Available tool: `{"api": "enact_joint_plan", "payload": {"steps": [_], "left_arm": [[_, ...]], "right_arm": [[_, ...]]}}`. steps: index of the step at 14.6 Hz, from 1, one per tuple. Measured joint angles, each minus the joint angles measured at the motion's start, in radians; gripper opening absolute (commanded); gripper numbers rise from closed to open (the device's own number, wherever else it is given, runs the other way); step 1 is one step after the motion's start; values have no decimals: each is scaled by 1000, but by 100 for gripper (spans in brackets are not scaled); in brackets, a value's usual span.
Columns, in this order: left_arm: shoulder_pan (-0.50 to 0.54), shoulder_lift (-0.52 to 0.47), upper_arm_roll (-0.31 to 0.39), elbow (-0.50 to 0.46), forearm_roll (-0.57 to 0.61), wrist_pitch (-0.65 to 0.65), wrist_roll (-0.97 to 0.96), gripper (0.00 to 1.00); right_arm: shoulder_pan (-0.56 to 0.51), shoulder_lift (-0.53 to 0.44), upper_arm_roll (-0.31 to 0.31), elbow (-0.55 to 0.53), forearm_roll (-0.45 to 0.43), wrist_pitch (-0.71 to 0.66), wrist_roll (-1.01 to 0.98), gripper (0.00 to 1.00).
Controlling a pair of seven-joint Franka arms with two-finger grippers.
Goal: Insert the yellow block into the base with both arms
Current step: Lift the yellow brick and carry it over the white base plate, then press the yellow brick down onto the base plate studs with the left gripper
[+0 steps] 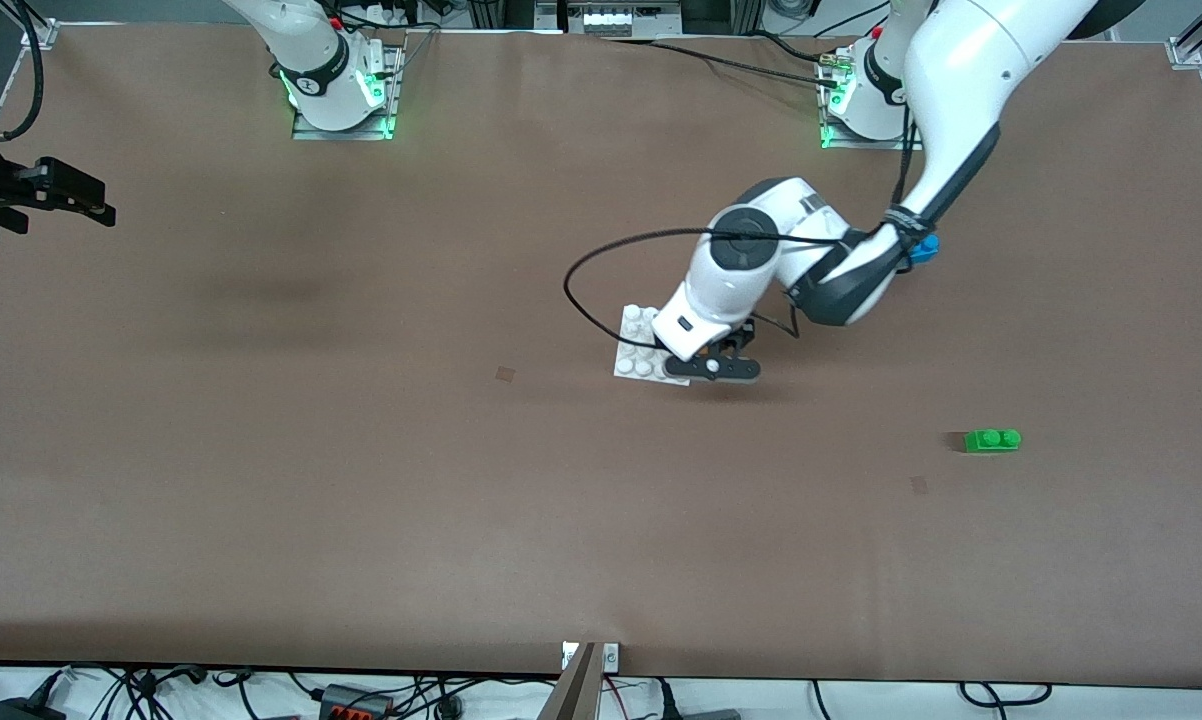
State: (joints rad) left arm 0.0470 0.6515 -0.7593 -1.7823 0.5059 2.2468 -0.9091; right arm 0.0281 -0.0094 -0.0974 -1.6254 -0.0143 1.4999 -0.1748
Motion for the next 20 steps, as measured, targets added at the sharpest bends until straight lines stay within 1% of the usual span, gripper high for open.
{"api": "enact_joint_plan", "payload": {"steps": [2,7,20], "left_arm": [[-5,9,-3,-28,44,40,-43,38],[-11,73,-5,-33,143,80,-72,39],[-49,92,-10,-33,153,85,-88,38]], "right_arm": [[0,0,0,0,0,0,0,100],[0,0,0,0,0,0,0,100],[0,0,0,0,0,0,0,100]]}}
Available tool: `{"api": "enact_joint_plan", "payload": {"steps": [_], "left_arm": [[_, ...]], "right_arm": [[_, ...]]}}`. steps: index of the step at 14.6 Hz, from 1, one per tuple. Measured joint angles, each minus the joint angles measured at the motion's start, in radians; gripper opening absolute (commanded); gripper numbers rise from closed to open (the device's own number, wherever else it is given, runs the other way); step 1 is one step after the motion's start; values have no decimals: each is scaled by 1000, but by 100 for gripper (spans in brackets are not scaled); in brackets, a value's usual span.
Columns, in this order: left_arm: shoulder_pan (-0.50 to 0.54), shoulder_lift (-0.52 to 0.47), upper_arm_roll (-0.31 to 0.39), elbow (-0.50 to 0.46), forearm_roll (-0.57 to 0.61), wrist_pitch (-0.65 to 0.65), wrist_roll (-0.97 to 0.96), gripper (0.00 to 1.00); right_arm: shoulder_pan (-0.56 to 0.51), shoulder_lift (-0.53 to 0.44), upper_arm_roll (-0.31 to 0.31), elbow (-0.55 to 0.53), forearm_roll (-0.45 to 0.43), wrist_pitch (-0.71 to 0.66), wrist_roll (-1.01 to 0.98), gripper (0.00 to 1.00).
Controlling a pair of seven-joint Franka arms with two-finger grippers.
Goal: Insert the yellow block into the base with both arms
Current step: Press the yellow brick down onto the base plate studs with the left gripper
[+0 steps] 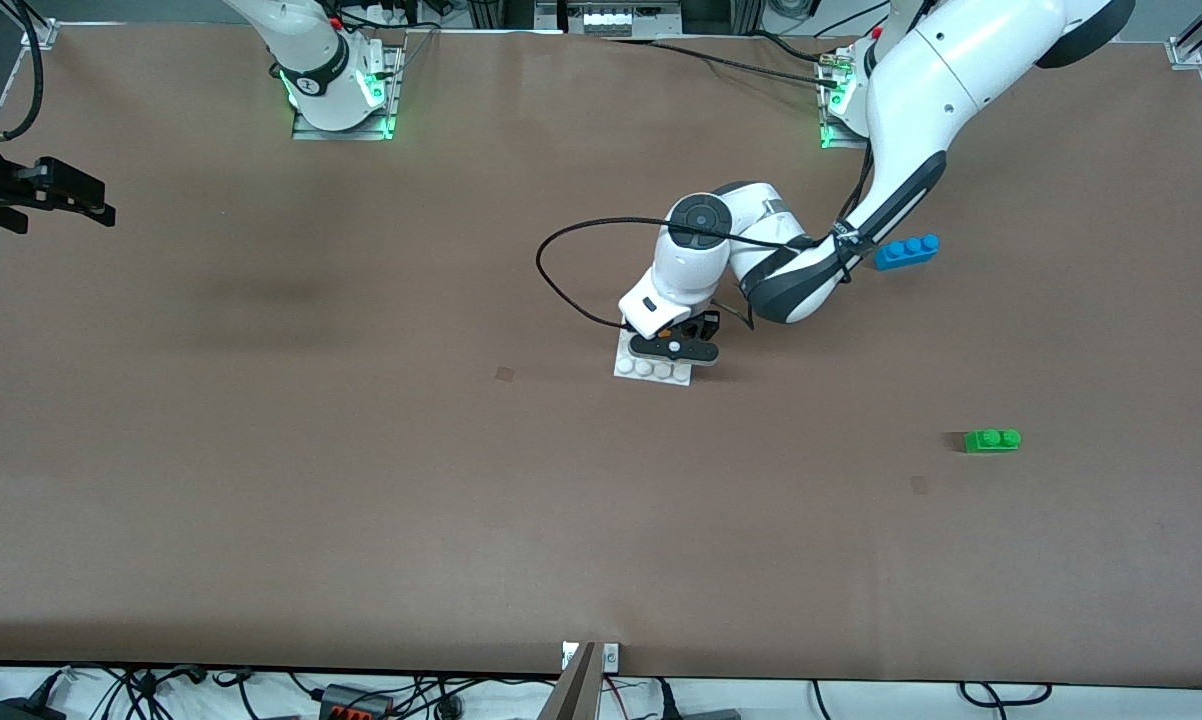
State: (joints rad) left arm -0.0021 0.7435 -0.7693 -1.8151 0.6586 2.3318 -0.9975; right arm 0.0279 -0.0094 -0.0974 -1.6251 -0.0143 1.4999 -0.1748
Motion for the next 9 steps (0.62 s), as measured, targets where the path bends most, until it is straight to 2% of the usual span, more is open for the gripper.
{"api": "enact_joint_plan", "payload": {"steps": [9], "left_arm": [[-10,16,3,0,74,2,-19,38]], "right_arm": [[0,0,0,0,0,0,0,100]]}}
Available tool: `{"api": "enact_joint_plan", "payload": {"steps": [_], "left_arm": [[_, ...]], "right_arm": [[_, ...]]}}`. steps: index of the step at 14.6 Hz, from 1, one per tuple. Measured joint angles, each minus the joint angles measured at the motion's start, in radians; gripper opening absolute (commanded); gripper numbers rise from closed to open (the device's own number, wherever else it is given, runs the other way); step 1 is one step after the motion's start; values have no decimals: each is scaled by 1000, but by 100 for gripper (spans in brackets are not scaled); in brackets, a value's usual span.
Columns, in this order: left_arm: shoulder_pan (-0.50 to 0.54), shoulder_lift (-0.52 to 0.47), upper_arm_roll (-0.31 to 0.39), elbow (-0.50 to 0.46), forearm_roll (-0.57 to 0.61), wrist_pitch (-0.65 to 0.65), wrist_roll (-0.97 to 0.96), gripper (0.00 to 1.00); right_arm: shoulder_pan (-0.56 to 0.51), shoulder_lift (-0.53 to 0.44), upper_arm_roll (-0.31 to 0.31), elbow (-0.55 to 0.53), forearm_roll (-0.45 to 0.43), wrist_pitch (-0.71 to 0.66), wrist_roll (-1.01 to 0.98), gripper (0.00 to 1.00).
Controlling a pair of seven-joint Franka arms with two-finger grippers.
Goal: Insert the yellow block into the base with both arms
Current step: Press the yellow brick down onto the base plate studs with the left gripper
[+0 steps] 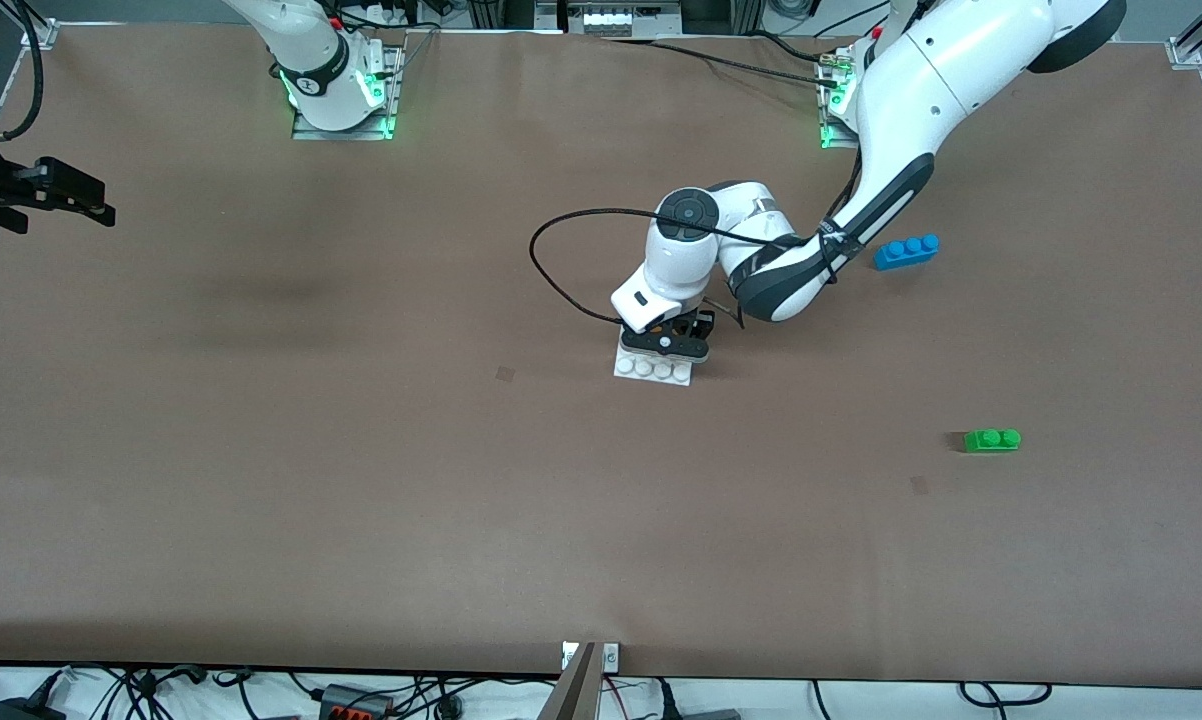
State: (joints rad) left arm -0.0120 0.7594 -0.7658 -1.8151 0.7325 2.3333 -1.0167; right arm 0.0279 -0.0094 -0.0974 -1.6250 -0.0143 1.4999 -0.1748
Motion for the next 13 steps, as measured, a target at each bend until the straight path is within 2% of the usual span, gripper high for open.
{"api": "enact_joint_plan", "payload": {"steps": [9,13], "left_arm": [[0,1,0,0,2,2,-19,38],[0,4,-2,-2,56,11,-62,38]], "right_arm": [[0,0,0,0,0,0,0,100],[0,0,0,0,0,0,0,100]]}}
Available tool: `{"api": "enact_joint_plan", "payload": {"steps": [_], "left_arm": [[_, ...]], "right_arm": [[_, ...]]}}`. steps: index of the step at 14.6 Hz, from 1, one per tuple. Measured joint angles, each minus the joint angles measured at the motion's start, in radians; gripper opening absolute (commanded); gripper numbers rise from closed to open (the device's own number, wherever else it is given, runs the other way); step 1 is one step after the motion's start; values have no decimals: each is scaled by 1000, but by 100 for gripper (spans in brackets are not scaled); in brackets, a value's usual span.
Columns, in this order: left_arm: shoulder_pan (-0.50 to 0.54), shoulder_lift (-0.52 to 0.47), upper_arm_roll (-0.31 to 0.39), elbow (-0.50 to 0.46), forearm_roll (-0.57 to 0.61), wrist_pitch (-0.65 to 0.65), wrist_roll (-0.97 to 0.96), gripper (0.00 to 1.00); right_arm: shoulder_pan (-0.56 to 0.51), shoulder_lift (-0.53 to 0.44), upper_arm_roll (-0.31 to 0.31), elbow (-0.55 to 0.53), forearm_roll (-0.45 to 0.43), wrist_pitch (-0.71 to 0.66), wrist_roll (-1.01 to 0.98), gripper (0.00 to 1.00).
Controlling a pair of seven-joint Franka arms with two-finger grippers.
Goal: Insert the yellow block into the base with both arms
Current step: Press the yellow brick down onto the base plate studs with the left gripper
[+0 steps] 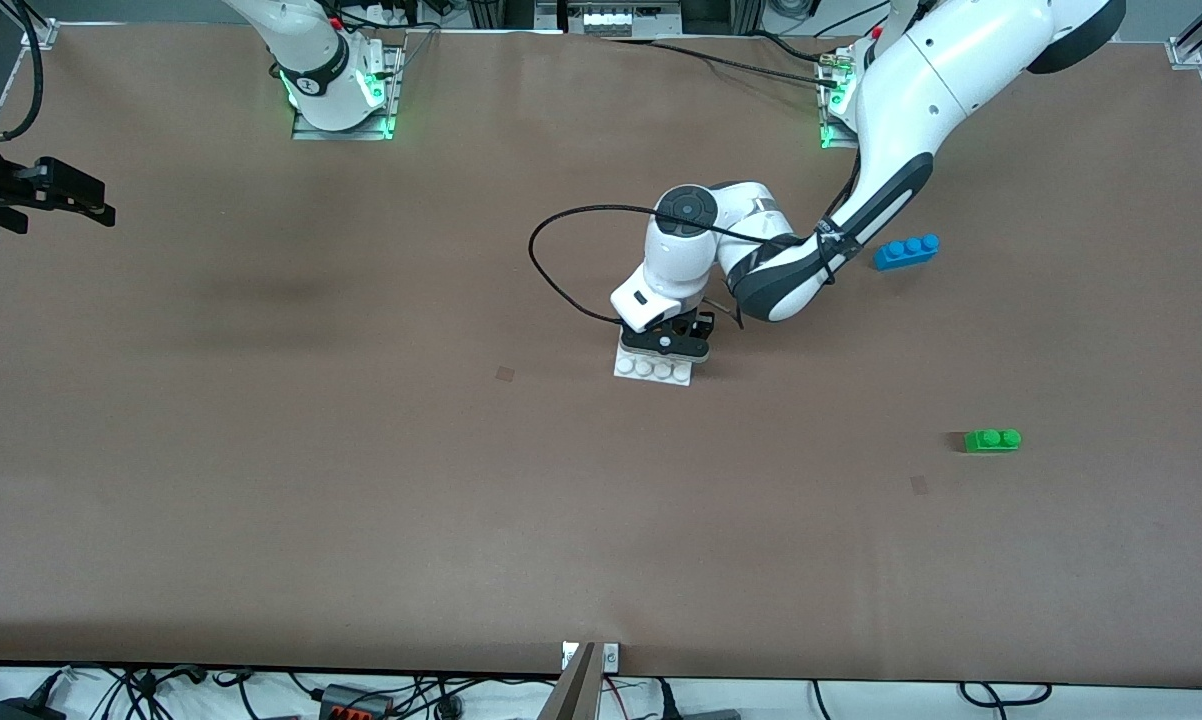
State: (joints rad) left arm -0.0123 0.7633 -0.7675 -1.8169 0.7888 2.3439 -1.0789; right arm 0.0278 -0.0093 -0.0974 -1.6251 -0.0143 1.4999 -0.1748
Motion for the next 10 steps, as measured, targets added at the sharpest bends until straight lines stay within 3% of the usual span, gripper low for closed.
{"api": "enact_joint_plan", "payload": {"steps": [10], "left_arm": [[12,-4,-6,-16,13,20,-47,38]], "right_arm": [[-1,0,-3,0,0,0,0,100]]}}
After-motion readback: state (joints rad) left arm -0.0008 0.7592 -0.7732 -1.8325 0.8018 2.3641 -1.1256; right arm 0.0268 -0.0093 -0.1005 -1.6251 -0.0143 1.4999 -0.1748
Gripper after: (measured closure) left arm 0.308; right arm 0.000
